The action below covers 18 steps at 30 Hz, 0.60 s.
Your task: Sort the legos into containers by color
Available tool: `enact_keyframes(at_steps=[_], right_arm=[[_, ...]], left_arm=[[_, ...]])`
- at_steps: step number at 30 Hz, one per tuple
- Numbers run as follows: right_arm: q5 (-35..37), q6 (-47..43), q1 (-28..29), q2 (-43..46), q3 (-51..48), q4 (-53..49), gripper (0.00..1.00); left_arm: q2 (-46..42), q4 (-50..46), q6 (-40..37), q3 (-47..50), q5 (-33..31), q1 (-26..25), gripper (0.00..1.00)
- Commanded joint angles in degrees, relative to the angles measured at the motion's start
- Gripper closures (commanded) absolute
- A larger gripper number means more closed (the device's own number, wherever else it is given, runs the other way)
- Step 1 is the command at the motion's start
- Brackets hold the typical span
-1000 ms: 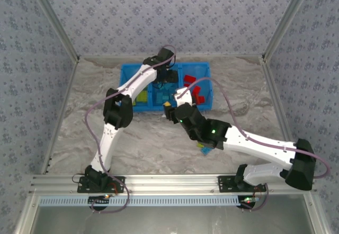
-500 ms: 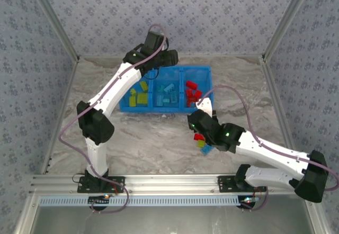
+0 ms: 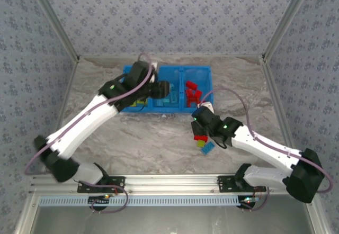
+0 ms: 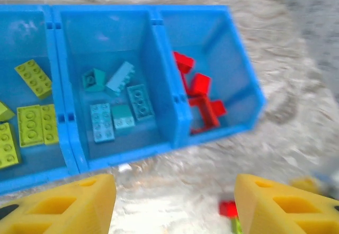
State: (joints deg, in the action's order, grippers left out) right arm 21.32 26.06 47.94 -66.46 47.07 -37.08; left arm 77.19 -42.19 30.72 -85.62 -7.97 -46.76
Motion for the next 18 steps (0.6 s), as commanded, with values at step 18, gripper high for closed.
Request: enact_keyframes(at_steps=[18], right_arm=[[-5.26, -9.3, -0.9, -25.01, 10.19, -9.5, 0.26]], left_arm=[[-20.3, 2.25, 9.7, 21.61, -3.47, -20.76, 0.43]])
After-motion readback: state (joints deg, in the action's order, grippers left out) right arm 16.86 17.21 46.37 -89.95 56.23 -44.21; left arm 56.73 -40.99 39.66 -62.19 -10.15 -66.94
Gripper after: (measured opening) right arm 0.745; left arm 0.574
